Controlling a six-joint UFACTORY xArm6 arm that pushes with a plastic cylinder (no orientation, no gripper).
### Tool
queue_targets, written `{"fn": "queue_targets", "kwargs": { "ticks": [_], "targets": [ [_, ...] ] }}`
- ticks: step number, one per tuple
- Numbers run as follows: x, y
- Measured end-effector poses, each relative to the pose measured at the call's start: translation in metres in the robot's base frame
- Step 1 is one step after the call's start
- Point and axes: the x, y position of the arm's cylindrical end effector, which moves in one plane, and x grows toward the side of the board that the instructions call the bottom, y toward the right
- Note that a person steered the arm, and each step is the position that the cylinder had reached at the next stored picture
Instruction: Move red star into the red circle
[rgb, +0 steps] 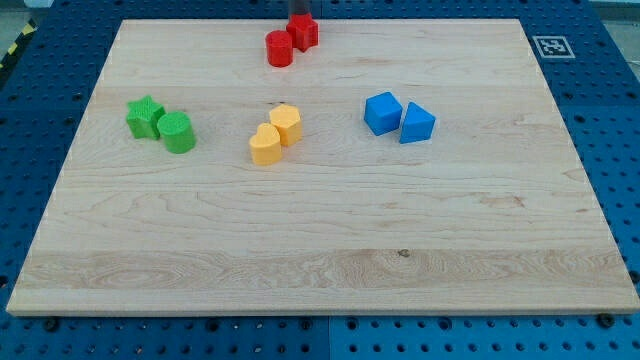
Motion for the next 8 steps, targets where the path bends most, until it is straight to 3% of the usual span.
{"fn": "queue_targets", "kwargs": {
  "ticks": [4,7,8],
  "targets": [
    [0.003,0.041],
    [0.041,0.020],
    [0.041,0.046]
  ]
}}
